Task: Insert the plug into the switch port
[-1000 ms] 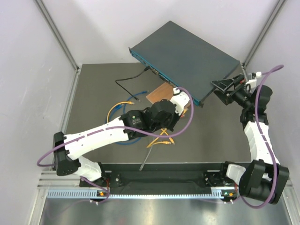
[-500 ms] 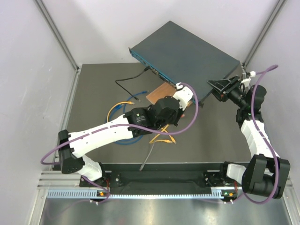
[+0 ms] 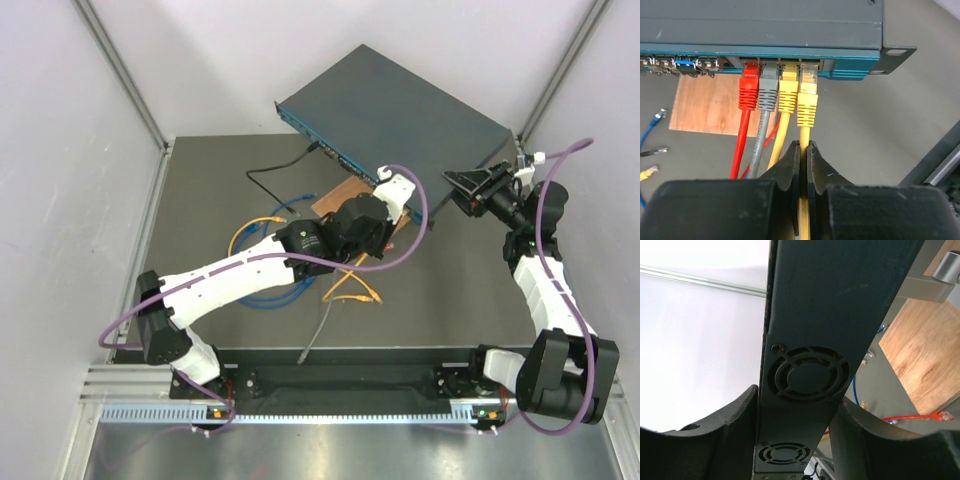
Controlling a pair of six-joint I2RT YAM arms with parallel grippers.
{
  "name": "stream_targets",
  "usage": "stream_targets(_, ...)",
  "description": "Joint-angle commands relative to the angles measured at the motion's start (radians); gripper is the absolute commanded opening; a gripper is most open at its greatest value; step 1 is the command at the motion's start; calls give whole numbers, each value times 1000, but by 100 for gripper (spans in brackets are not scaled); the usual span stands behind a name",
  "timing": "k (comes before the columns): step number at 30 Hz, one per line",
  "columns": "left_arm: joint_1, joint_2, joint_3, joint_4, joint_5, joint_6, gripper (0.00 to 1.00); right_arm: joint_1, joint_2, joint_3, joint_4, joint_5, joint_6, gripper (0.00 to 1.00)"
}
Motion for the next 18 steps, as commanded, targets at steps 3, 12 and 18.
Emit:
stream_targets(3,47,5,29,11,14,-60,0,15,-5,32,69,-4,-104,0)
stream_targets(12,48,23,47,9,34,-85,0,13,-3,42,65,-6,-107,0)
stream_targets(18,50,41,81,-12,33,-117,0,15,-6,41,62,0,-110,0)
